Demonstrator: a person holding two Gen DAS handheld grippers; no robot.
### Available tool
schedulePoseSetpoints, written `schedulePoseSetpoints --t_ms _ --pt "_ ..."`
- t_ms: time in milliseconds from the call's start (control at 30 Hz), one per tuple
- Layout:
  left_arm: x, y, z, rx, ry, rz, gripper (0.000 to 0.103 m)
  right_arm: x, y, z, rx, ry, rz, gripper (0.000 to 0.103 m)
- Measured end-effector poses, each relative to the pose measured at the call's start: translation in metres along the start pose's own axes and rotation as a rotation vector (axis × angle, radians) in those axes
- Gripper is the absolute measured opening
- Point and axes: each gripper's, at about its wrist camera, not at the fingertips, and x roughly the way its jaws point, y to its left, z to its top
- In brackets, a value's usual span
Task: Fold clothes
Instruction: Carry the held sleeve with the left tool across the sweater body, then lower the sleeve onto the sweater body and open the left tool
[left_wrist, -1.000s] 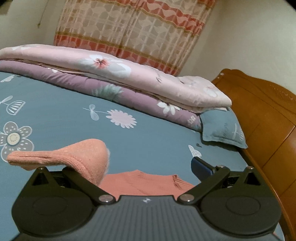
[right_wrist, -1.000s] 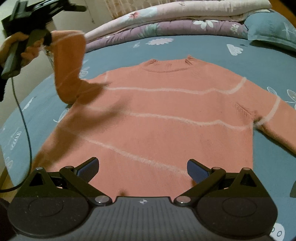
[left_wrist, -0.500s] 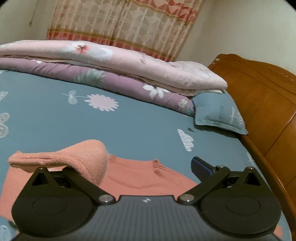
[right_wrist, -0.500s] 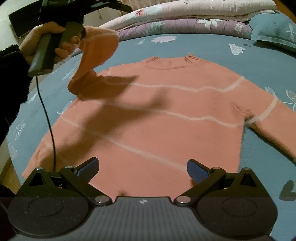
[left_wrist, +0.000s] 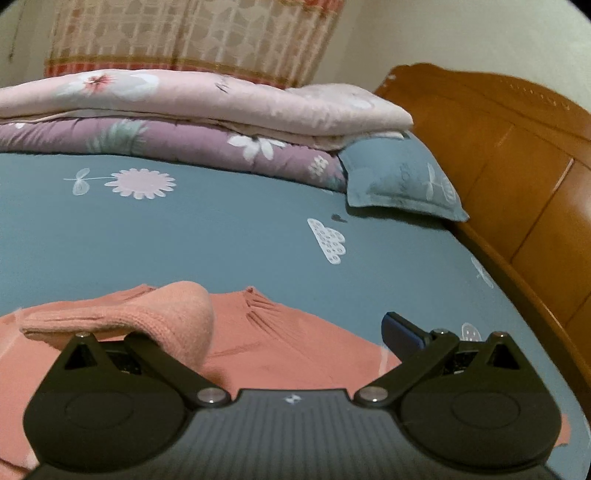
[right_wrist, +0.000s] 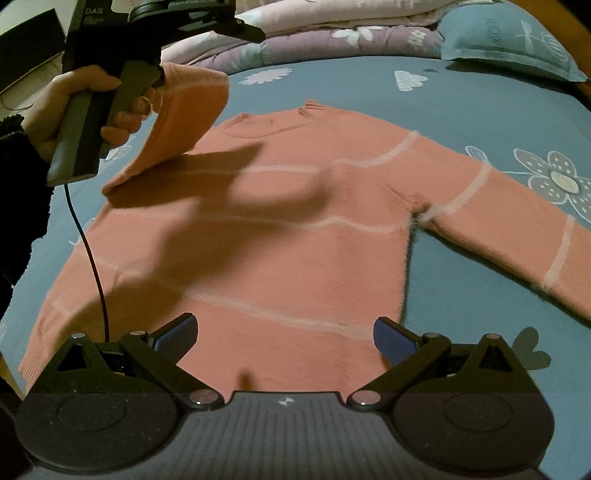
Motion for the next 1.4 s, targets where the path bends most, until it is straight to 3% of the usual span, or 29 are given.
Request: schedulePoseSetpoints --t_ms 133,267,533,633,767,933,1000,1200,1400 --pt "0.008 -0.009 -0.003 0.057 0.003 0.018 0.102 0.001 -0.001 0.004 0.01 -0.002 -0.012 0.103" --pt "0.024 -0.024 -0.018 0.209 0.039 0.077 0.102 0.004 0.0 0.006 0.01 0.008 -0.022 0.103" --pt "0.062 -0.058 -0.066 0.517 0.235 0.123 0.102 0.008 -0.003 0.007 0.026 0.02 -0.036 0.103" --pt "0.065 -0.064 -0.074 0.559 0.281 0.127 0.102 0.007 -0.006 0.006 0.044 0.016 -0.039 0.103" --pt "0.068 -0.079 -0.086 0.735 0.325 0.195 0.102 0.007 -0.01 0.004 0.066 0.014 -0.043 0.103" --pt "0.072 -0.094 -0.101 0.918 0.378 0.222 0.102 0.008 -0.014 0.002 0.081 0.006 -0.039 0.103" --pt "0.071 -0.095 -0.101 0.928 0.384 0.205 0.102 0.008 -0.015 0.001 0.087 0.001 -0.037 0.103" --pt "0.052 -0.091 -0.084 0.803 0.359 0.111 0.102 0.004 -0.019 -0.001 0.102 -0.012 -0.043 0.103" --pt "0.0 -0.045 -0.071 0.541 0.319 -0.03 0.102 -0.004 -0.021 -0.001 0.113 -0.036 -0.048 0.103"
